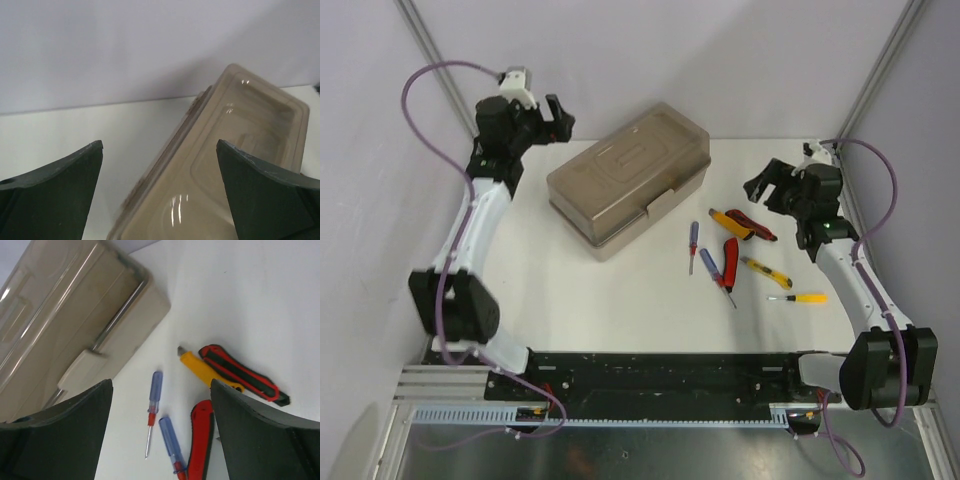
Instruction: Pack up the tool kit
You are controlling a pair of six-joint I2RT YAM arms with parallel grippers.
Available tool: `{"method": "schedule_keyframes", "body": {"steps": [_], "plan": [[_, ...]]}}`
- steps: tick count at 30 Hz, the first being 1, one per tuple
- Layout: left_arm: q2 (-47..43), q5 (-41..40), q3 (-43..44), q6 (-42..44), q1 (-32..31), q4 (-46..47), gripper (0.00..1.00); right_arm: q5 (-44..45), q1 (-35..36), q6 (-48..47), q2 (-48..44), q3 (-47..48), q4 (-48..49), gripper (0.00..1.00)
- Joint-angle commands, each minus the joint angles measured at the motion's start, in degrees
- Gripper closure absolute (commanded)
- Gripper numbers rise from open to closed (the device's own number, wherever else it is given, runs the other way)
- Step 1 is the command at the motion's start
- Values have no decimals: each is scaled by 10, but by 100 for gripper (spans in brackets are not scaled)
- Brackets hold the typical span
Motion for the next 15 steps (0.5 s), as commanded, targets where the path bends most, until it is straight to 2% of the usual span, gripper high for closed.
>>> {"method": "schedule_keyframes", "body": {"steps": [1,4,7,15], "plan": [[136,187,119,-44,24,12,1,25,34,-18,-6,24,-24,17],[210,281,180,-70,28,12,1,39,47,-20,-13,24,-54,18],[254,341,199,-62,22,12,1,53,60,-22,-16,24,-83,19],[274,368,176,-17,-5,13,1,76,77,-15,-21,16,-114,20]]}}
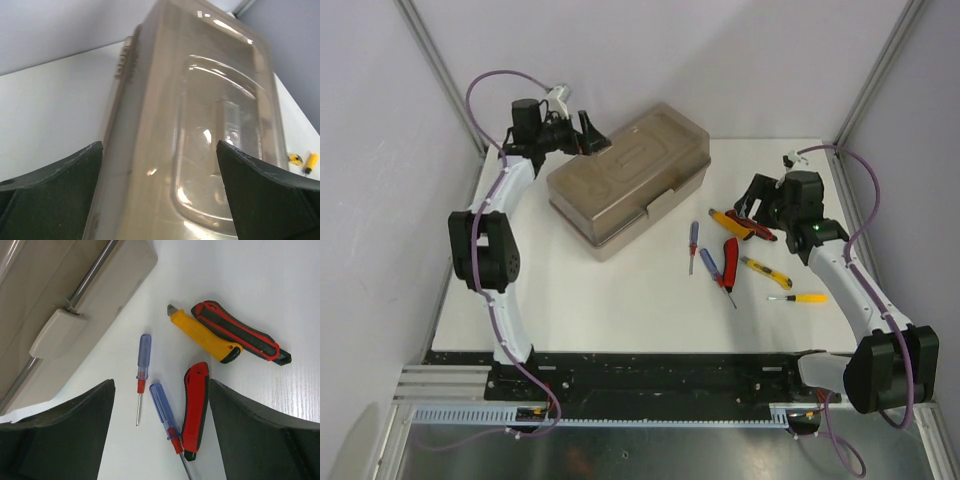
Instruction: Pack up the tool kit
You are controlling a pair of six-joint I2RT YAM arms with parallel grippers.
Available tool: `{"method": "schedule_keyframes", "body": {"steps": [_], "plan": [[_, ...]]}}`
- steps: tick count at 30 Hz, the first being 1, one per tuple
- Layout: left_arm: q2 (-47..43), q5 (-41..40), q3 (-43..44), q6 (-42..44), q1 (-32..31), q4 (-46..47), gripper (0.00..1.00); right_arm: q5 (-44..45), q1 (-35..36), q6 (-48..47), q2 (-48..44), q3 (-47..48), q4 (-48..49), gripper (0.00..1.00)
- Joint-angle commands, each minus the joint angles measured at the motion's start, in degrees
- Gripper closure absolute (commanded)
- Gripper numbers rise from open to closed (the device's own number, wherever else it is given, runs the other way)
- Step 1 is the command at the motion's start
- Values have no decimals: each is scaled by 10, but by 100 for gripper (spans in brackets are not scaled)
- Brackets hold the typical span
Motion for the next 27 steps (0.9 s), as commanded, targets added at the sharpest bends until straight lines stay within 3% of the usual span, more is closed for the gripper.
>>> {"method": "schedule_keyframes", "body": {"steps": [1,6,10,17,21,27], "plan": [[-14,63,7,20,-13,19,0,23,7,0,-19,15,-14,20],[-40,30,-54,46,-21,18,1,24,10,4,-15,15,-18,21],[-69,-67,-105,59,-24,18,1,23,12,4,-10,15,-20,21],[-125,-146,-170,58,-30,-1,16,21,12,5,1,15,-20,22],[-170,-178,-221,43,-38,-10,21,-27,14,3,22,14,-8,21],[-251,-190,-318,-12,-50,-25,26,-100,21,30,66,12,43,12]]}}
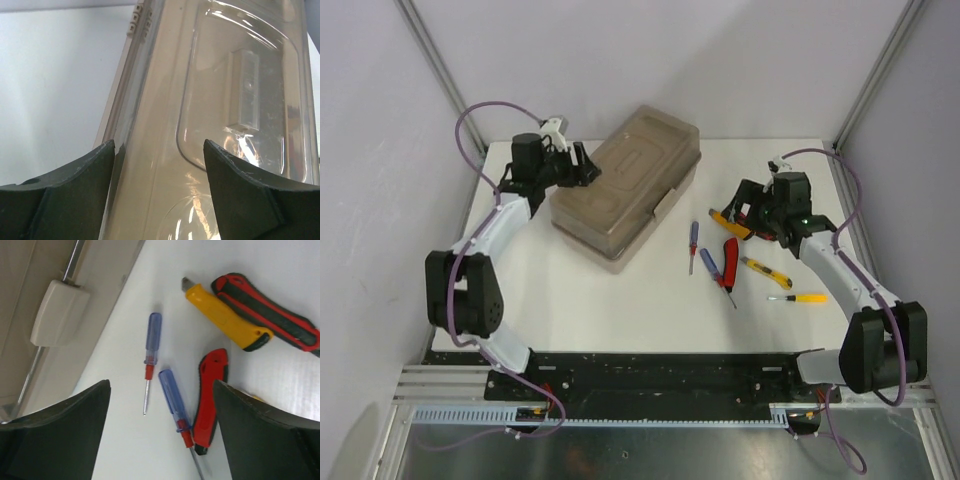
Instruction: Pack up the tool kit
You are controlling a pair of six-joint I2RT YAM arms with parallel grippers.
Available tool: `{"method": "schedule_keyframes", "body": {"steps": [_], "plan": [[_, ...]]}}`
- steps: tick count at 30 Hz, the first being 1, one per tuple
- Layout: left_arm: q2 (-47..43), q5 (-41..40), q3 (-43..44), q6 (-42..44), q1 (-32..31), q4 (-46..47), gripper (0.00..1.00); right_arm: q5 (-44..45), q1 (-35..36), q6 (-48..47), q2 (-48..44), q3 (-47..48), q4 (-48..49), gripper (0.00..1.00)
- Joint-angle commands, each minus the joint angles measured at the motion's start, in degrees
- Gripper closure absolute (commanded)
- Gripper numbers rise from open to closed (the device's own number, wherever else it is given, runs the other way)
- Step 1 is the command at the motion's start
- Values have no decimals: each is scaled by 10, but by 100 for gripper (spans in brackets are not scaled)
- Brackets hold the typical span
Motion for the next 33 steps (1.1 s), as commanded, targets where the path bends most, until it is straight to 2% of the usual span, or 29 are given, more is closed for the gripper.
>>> {"method": "schedule_keyframes", "body": {"steps": [1,3,6,16,23,26,31,33], "plan": [[-73,-29,-82,-40,-14,-58,26,-72,10,29,27,12,61,7],[-106,-36,-115,-54,-16,-59,26,-94,19,40,39,9,88,2],[-153,-41,-157,-72,-19,-59,25,-143,27,75,58,0,144,1],[-302,-29,-275,-167,-39,-58,23,-312,44,317,184,-44,478,2],[-381,-52,-340,-266,-42,-57,16,-329,52,439,276,-69,679,1],[-393,-58,-349,-271,-42,-58,16,-336,54,485,319,-70,753,1],[-399,-55,-348,-276,-42,-58,16,-349,58,624,424,-70,960,1],[-400,-56,-348,-275,-42,-58,15,-346,60,661,454,-70,1011,3]]}}
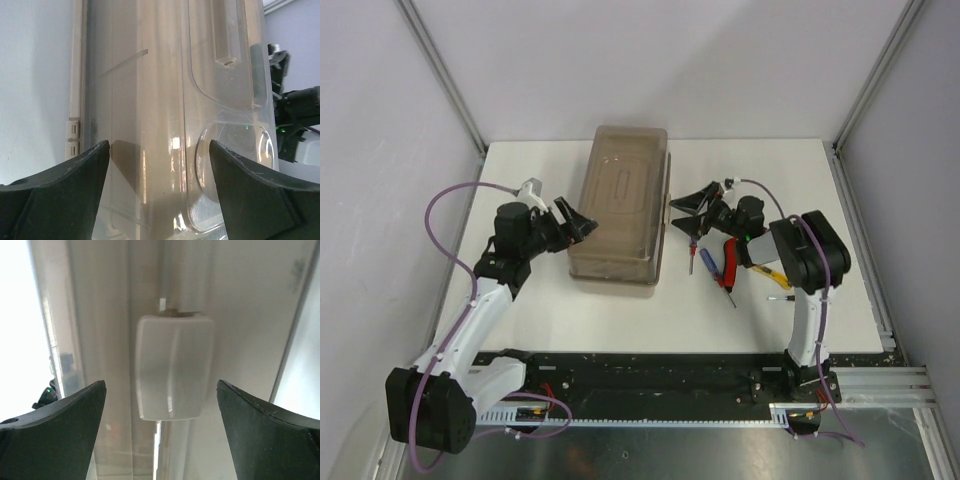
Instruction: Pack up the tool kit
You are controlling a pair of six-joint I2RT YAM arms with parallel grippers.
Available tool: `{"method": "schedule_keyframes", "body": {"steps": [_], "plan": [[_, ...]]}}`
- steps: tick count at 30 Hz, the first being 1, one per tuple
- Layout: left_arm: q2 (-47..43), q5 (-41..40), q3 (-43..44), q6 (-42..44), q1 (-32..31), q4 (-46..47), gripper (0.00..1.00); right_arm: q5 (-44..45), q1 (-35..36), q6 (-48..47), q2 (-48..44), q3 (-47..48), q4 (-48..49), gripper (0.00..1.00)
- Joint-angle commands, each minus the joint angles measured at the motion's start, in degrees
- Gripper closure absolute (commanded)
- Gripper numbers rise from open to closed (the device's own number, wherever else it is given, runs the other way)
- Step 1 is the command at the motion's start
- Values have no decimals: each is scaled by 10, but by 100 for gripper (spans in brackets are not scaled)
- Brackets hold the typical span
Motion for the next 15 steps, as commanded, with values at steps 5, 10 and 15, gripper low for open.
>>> {"method": "schedule_keyframes", "body": {"steps": [5,10,15], "plan": [[-13,6,-2,-17,-7,-9,15,-4,19,121,78,0,216,4],[-7,9,-1,-14,-7,-10,15,2,33,129,98,9,236,6],[-5,10,0,-9,-8,-10,15,4,43,129,102,14,243,7]]}}
